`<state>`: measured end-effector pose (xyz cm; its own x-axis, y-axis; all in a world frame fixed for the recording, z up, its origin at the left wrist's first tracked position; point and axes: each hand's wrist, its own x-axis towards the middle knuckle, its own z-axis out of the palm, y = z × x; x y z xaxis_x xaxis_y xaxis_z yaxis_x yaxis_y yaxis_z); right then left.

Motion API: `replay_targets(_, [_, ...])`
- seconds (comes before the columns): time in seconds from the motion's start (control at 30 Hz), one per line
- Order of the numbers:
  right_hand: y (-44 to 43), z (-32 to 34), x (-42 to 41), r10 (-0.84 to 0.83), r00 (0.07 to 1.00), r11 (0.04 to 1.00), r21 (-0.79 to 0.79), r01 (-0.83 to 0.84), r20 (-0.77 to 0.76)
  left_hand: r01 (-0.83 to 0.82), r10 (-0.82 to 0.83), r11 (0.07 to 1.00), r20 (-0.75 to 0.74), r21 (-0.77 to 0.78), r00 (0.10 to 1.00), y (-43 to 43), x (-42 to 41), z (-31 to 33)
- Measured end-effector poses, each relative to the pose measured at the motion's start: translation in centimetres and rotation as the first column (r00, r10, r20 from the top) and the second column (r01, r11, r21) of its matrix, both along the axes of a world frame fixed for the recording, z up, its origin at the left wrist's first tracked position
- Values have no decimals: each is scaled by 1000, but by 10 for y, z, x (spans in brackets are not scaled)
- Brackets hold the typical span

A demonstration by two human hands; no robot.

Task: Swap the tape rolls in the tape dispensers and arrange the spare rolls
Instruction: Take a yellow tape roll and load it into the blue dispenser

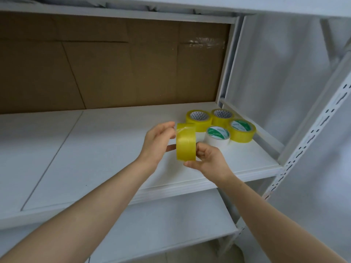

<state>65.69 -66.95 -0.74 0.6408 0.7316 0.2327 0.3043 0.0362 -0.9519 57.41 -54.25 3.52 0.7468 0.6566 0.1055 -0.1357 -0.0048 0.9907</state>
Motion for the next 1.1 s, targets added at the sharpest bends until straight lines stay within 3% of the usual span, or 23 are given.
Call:
replay_targets(0.07, [3,-2,-2,-3,999,1000,-8,3,50,80,-76,988,-30,129,997,-4,-7,-3])
replay_targets(0.13, [6,-2,-6,21,1000,1000,-9,-21,19,53,-51,978,-15,204,999,-5,-9,-7])
replay_targets(0.23, [9,1,-12,83,974,994,92,-65,-212,24,-26,969,4,247,1000,-2,-11,-10])
replay_targets(0.3, [11,0,-14,109,954,987,148,-69,-280,40,-38,977,-15,207,999,0,-12,-9])
replay_targets(0.43, [11,-5,-14,100,965,990,122,-72,-241,31,-25,989,-46,145,999,4,-14,-7])
replay_targets(0.57, [12,-6,-11,118,971,989,110,-96,-208,-14,12,951,6,310,1000,10,-16,-7])
replay_targets(0.77, [12,-8,-12,121,976,990,98,-105,-181,-44,53,808,1,587,999,15,-12,-11])
replay_targets(0.9, [15,-4,-15,121,973,987,125,-97,-196,-75,90,623,23,779,996,16,-11,-18])
replay_targets(1.1, [19,3,-18,154,956,980,161,-116,-250,-67,86,426,33,902,996,18,-14,-12])
